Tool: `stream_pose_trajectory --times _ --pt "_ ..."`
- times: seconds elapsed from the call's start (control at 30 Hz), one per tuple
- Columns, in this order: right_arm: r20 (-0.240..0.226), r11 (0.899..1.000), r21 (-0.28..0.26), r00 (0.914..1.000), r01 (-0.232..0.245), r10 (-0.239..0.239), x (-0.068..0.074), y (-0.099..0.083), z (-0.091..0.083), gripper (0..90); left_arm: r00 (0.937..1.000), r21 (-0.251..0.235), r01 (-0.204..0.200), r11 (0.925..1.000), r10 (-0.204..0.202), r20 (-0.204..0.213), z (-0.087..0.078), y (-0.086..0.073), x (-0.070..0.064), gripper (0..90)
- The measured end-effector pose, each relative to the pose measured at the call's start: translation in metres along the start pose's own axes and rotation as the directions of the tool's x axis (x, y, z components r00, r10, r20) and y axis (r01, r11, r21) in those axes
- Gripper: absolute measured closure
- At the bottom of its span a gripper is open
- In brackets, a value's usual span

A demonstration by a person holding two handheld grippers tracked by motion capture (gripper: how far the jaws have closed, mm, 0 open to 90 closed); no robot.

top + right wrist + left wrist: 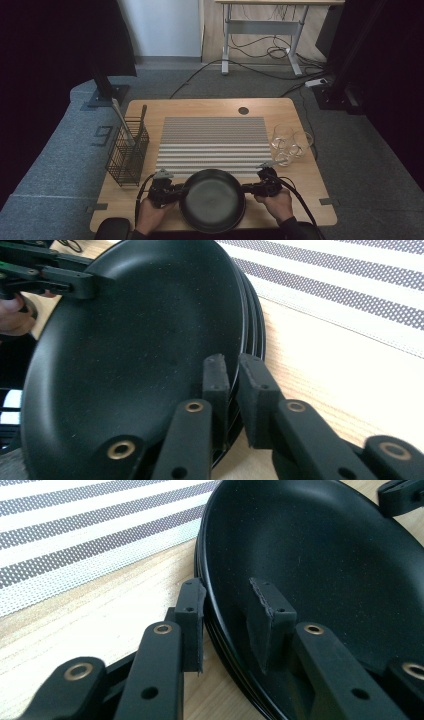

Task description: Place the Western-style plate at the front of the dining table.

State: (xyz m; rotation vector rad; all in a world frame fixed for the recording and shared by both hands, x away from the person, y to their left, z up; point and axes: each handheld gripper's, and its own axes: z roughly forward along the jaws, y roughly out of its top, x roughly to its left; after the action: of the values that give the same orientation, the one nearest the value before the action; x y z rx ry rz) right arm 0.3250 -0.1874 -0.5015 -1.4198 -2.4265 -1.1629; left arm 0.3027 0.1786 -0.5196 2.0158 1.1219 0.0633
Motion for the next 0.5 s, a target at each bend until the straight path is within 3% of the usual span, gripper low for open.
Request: stream_pose_trajectory --times 0.1,0.5 --pt "-0.011 1.0 0.013 0.9999 -0.005 0.005 0.0015 -0.0033 -0.0041 85.2 0.9997 0.01 0.02 0.9998 -0.02 0.015 0.0034 -0.0008 0.0001 63.3" --pt "-0.004 1.0 0.005 0.9999 -0.014 0.014 0.0024 -0.0023 -0.002 85.6 0.9962 0.005 0.082 0.9966 -0.082 0.03 0.0058 -0.0024 0.0017 60.3"
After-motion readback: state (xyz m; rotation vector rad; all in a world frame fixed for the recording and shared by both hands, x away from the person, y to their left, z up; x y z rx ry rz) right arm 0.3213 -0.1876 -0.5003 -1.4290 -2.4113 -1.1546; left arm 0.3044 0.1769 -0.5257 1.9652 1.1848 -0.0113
